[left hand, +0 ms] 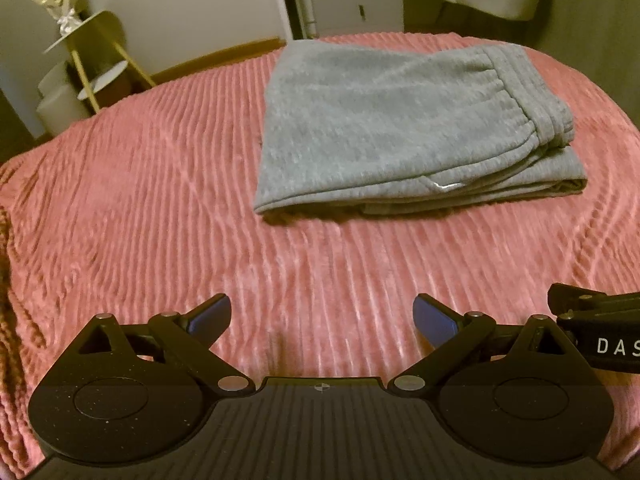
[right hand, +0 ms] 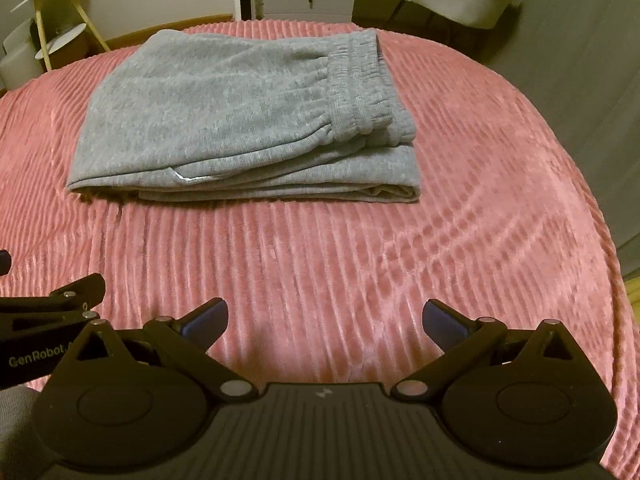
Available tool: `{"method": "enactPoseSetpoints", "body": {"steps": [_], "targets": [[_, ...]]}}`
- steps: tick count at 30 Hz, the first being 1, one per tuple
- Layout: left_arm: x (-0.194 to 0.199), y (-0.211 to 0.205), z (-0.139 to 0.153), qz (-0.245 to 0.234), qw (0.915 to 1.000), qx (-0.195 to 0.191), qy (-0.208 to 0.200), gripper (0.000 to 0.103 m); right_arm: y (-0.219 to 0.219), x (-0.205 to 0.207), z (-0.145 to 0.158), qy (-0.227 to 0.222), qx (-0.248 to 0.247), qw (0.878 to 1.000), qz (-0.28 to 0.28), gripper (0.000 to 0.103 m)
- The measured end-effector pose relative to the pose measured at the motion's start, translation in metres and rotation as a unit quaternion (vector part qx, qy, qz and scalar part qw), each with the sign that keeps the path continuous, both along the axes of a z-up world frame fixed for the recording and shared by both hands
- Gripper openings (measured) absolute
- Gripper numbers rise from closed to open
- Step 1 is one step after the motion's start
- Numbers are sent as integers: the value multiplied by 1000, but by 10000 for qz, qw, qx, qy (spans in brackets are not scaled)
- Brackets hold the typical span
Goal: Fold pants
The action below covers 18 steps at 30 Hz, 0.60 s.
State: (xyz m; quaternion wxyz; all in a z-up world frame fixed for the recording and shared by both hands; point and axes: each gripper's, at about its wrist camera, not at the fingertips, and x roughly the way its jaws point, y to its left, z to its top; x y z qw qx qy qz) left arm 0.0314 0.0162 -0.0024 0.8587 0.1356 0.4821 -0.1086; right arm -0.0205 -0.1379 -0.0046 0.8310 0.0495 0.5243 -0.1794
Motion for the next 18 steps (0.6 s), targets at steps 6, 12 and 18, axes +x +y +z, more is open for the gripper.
{"method": "enactPoseSetpoints", "body": {"steps": [6,12,18], "targets": [[0,2,1,26,10000,30,14,100,1,-2,2,-20,-33,10000,8,103],[1,3,1,52,10000,7,34,100,4,-2,3,-14,-66,10000,32,103],[0,2,1,30,10000,4,38,100,5,0,3,-4,-79,10000,45,103]]}}
